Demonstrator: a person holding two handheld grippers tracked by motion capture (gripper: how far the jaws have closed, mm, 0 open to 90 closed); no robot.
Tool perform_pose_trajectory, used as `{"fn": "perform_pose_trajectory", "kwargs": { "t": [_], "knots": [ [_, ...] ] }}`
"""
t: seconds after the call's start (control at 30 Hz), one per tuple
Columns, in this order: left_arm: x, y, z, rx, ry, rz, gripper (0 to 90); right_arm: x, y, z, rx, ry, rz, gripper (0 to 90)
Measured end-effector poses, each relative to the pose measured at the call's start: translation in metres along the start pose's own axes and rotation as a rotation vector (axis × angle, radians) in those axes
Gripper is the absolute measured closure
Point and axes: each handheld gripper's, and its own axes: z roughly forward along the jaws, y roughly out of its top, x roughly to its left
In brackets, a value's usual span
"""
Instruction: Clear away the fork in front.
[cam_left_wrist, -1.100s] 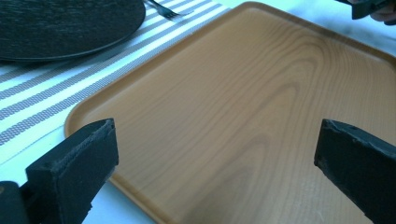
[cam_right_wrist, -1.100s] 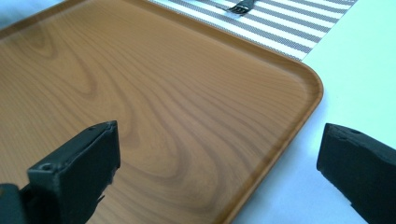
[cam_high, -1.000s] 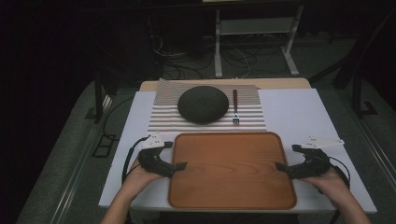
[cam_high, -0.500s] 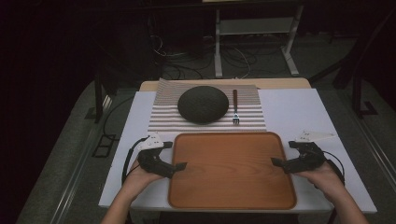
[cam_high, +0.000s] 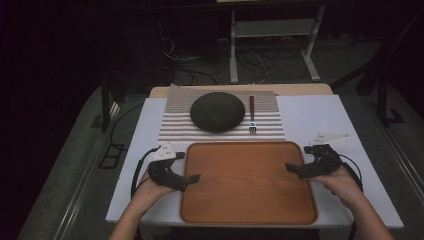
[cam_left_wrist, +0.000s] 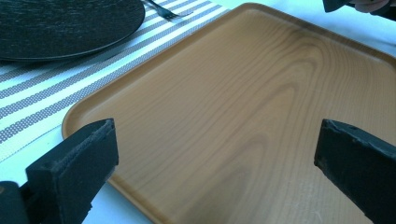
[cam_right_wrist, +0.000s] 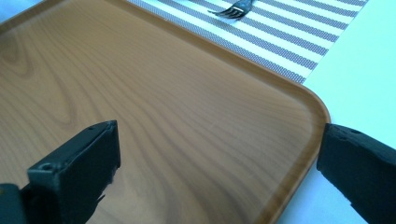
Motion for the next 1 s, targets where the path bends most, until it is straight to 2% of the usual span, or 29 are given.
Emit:
{"fn": "perform_pose_trajectory", "kwargs": {
  "t": [0.3,1.0],
  "knots": [
    [-0.002,0.0,0.001,0.006,-0.005,0.009,0.0,-0.003,0.009,0.006,0.021,-0.01,0.014,0.0],
    [-0.003,0.001,0.0,-0.001,-0.007,0.005,0.0,-0.006,0.036,0.025,0.063,-0.001,0.005,0.0]
  ]
}}
